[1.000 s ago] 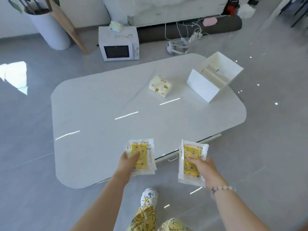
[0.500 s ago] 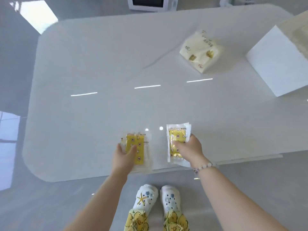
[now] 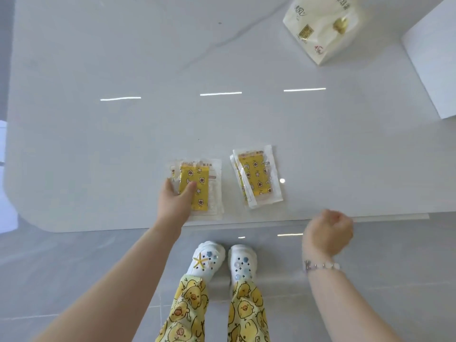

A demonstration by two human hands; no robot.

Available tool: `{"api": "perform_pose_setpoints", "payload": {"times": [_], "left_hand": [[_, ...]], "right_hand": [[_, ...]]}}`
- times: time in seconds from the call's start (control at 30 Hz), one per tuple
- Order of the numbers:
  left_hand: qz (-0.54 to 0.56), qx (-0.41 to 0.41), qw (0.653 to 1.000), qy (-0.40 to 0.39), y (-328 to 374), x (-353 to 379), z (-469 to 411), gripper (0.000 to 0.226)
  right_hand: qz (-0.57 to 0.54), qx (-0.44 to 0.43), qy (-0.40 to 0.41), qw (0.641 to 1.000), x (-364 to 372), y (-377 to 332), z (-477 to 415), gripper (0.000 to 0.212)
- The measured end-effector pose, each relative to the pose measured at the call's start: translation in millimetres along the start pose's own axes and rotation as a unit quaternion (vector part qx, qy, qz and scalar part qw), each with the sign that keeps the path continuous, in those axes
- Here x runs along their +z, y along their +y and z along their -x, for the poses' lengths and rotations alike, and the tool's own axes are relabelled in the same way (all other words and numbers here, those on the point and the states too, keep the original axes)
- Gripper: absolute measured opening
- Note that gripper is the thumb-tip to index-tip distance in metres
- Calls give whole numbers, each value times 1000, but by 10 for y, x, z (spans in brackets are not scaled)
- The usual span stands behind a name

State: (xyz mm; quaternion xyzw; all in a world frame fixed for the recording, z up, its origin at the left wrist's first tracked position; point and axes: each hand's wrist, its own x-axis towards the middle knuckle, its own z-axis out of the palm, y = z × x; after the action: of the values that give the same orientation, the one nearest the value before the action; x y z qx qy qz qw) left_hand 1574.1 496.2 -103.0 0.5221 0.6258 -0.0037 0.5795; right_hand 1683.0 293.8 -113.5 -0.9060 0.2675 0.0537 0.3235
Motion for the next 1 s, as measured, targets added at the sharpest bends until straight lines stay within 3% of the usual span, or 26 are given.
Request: {"api": "perform_pose_setpoints", "payload": {"times": [0.03, 0.07, 0.13, 0.17, 0.23, 0.4, 0.5, 0.57, 0.63, 0.8, 1.0], "left_hand": [[0, 1, 1000, -3, 19, 0, 2, 26], [2, 0, 1000, -5, 43, 6, 5, 29], [14, 4, 1000, -9, 76, 14, -2, 18], [22, 6, 1000, -13, 88, 16, -7, 9], [38, 13, 999, -18, 112, 14, 10, 11], [56, 36, 998, -19, 162, -26, 43, 11], [78, 46, 996, -24, 206, -34, 36, 11], [86, 46, 995, -26, 215, -30, 37, 11], [87, 40, 995, -28, 205, -17, 42, 11], [96, 29, 994, -31, 203, -20, 112, 9], [116, 46, 991, -40, 258, -19, 104, 6]], "right_hand": [[79, -43, -57, 994, -107, 205, 59, 47], [194, -119, -152, 962, -217, 392, 145, 46], [379, -259, -317, 830, -282, 673, 234, 53], [416, -295, -351, 785, -251, 741, 202, 66], [462, -306, -365, 749, -125, 718, 116, 78], [540, -278, -352, 713, 202, 737, -126, 70], [497, -276, -267, 778, 184, 816, -78, 59], [448, -247, -227, 829, 117, 855, 1, 65], [443, -222, -233, 837, 69, 877, 60, 78], [478, -242, -337, 774, 221, 829, -15, 78], [542, -259, -373, 707, 472, 786, -164, 64]]}}
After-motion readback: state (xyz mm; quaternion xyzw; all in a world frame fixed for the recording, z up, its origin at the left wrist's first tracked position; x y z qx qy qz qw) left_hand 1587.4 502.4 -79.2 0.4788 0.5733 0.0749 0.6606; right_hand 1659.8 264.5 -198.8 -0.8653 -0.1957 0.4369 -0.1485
